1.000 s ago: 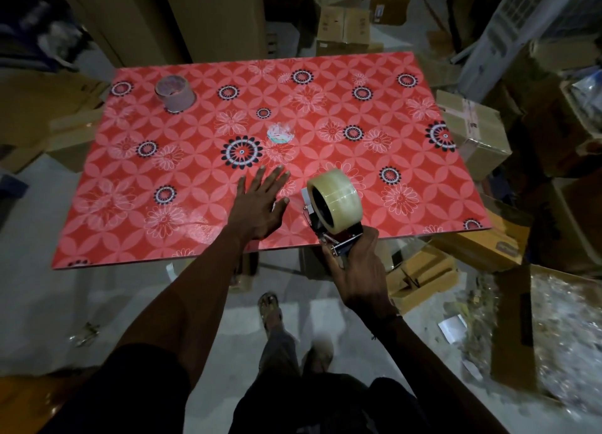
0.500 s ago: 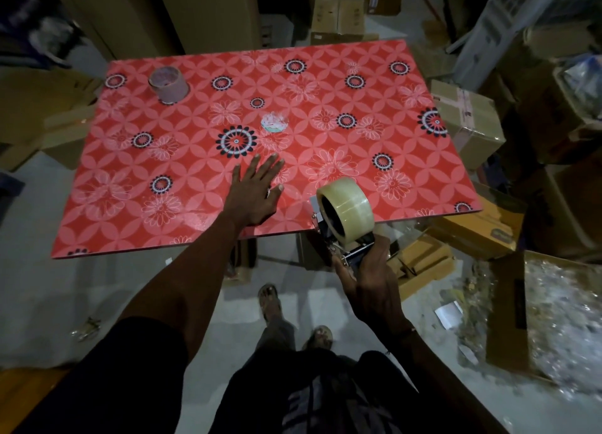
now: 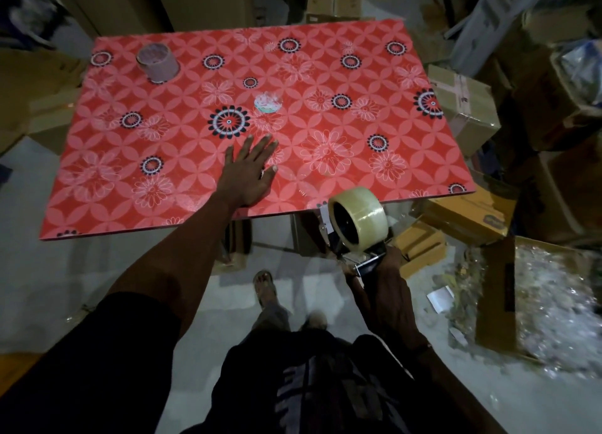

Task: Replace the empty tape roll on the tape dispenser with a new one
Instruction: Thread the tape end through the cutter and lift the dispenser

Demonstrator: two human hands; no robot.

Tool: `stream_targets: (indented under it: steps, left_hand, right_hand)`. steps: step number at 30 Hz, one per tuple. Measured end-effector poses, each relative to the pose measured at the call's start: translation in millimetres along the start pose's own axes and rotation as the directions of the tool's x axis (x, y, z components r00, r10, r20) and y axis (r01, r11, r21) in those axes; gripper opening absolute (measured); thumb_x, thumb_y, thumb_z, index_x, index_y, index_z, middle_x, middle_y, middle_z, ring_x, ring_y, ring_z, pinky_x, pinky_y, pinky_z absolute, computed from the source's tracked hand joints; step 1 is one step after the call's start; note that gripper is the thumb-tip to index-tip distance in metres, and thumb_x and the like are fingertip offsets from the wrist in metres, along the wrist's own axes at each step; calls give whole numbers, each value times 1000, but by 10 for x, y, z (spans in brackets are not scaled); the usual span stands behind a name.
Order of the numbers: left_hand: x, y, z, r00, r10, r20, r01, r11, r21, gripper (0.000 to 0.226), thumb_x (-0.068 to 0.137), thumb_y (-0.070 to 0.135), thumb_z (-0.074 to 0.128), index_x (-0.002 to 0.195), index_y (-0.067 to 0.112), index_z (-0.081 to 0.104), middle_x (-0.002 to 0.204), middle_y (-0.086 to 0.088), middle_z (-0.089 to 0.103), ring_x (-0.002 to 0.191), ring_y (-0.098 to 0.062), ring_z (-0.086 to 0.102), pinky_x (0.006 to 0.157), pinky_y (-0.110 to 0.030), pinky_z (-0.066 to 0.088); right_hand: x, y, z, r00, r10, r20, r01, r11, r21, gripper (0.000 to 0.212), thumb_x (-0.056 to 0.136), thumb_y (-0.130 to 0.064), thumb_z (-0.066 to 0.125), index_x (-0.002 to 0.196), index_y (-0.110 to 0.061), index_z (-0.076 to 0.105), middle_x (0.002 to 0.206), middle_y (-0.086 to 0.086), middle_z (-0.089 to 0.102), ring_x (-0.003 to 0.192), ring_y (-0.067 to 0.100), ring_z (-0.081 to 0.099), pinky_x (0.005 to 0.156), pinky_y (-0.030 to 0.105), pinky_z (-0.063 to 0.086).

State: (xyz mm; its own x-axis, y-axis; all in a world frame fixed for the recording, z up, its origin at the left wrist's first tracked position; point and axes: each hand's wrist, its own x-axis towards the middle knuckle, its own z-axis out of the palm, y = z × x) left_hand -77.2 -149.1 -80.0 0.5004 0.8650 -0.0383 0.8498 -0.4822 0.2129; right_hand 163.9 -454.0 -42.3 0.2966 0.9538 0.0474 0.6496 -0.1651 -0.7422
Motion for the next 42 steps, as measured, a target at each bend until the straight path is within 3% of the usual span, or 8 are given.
stream_targets:
  steps: [6,11,16,19,24,30,34,42]
  left_hand:
    - [2,5,-1,1000,0,1,0,1000,4,64,110,58,21,168,36,5,177,8,3,164,-24,-3,127,-67,1]
    - [-15,44,-1,1000,-2,4,2,1000,-6,64,110,57,21,168,36,5,177,8,3,164,-24,-3,127,-67,0]
    - [0,20,26,1000,4,-8,-4,1000,2,64,110,57,21,168,36,6,177,8,5,164,-25,-1,127,-68,1]
    - [12,-3,47,1000,11,-14,-10,1000,11,64,110,58,20,168,35,6,177,6,5,164,-27,0,127,-68,2]
    - [13,-11,61,999,19,-32,-19,1000,15,64,110,58,20,168,35,8,177,5,8,164,-27,1,127,-68,2]
    - [11,-16,85,997,21,-68,-22,1000,-1,62,110,59,21,167,36,13,176,5,13,164,-26,5,126,-68,5]
    - [-18,6,88,991,-30,-131,20,997,-75,57,110,56,27,164,37,27,174,5,24,163,-24,14,128,-63,7]
    - [-95,36,86,921,-252,-298,202,961,-189,52,103,39,38,148,21,56,162,-10,47,154,-29,36,125,-59,21]
  right_hand:
    - [121,109,33,1000,-5,15,3,990,143,47,101,-48,70,128,-31,37,126,17,56,109,29,69,80,45,61]
    - [231,274,52,978,194,81,-210,921,329,39,99,-50,75,113,-40,39,97,11,64,75,20,65,64,31,49]
    - [118,378,38,998,30,51,-32,998,45,44,100,-54,66,121,-30,36,116,19,56,94,34,69,71,51,61]
    - [40,427,36,994,66,84,-72,994,77,41,100,-53,71,124,-49,38,121,15,61,101,32,72,76,56,62]
    - [51,398,-144,989,146,17,-146,962,231,64,90,-61,77,135,-24,50,131,9,61,118,20,70,93,46,62]
    - [348,184,-558,992,117,-46,-104,972,210,55,83,-63,81,118,-71,39,116,13,65,92,30,70,75,45,60]
    - [612,30,-737,997,21,-69,-8,983,181,64,94,-46,81,146,-32,47,139,0,58,124,27,63,98,54,59]
    - [1226,-107,-572,987,-49,-150,32,993,-117,73,88,-27,89,148,-14,50,149,15,46,121,32,64,85,47,63]
